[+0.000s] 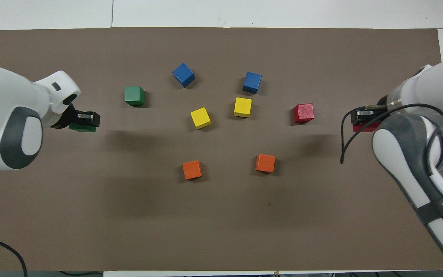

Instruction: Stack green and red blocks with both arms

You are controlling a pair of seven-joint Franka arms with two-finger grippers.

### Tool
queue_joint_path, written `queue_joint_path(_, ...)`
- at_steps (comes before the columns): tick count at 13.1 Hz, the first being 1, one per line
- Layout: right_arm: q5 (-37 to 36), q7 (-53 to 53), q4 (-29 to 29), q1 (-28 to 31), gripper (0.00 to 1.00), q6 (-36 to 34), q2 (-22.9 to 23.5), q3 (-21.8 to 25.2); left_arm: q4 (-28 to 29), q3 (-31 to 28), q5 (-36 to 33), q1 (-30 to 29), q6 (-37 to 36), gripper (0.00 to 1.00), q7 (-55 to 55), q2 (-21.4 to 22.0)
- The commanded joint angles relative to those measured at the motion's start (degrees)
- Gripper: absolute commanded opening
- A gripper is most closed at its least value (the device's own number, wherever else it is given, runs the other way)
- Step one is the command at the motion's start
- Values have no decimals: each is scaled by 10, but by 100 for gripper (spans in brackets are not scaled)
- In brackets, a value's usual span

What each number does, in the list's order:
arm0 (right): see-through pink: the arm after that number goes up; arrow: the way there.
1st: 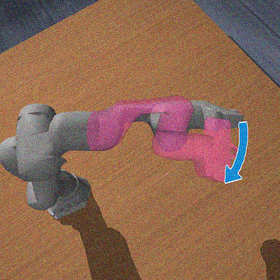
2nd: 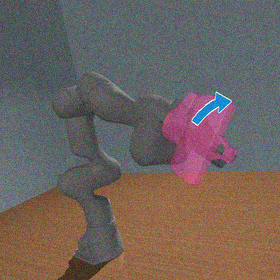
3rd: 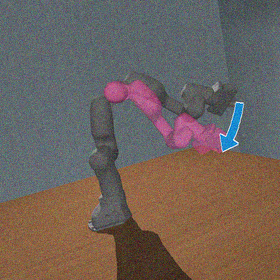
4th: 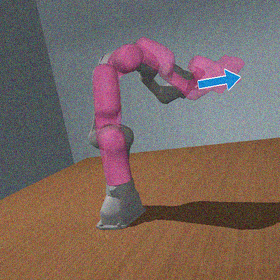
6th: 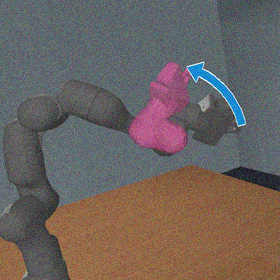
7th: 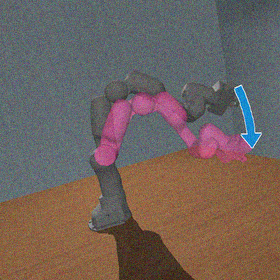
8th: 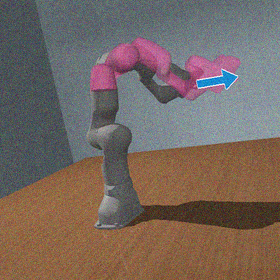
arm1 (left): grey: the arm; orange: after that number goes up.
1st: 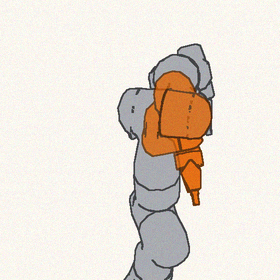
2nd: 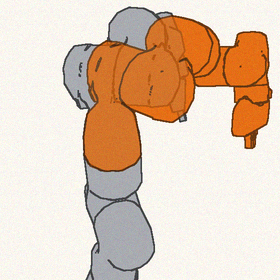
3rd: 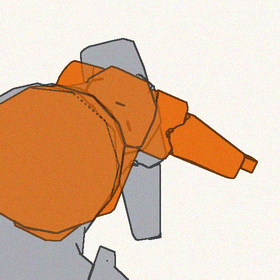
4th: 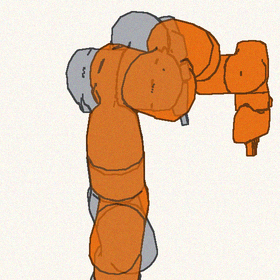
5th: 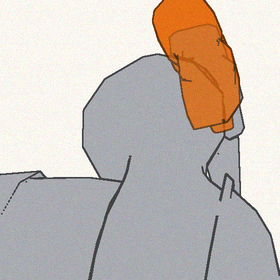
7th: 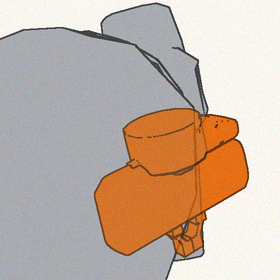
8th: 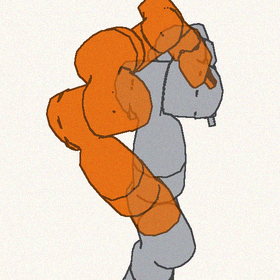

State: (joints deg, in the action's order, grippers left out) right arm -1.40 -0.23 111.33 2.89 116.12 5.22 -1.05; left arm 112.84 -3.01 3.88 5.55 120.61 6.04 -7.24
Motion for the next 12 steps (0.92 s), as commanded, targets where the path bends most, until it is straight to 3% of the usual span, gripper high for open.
queue_joint_path(1, 3, 58, 25, 43, 0, 51, 14, -7, 14, 7, 4, -80, 0, 0, 76, -1)
queue_joint_path(4, 3, 104, 61, 71, 0, 123, 31, -6, 30, 7, 3, -134, 24, 0, 100, -14)
queue_joint_path(6, 2, 107, 77, 71, 0, 160, 40, -7, 67, 8, 3, -163, 85, 0, 100, -17)
queue_joint_path(12, 3, 103, 90, 65, 0, 212, 66, -7, 90, 8, 3, -161, 173, 0, 100, -68)
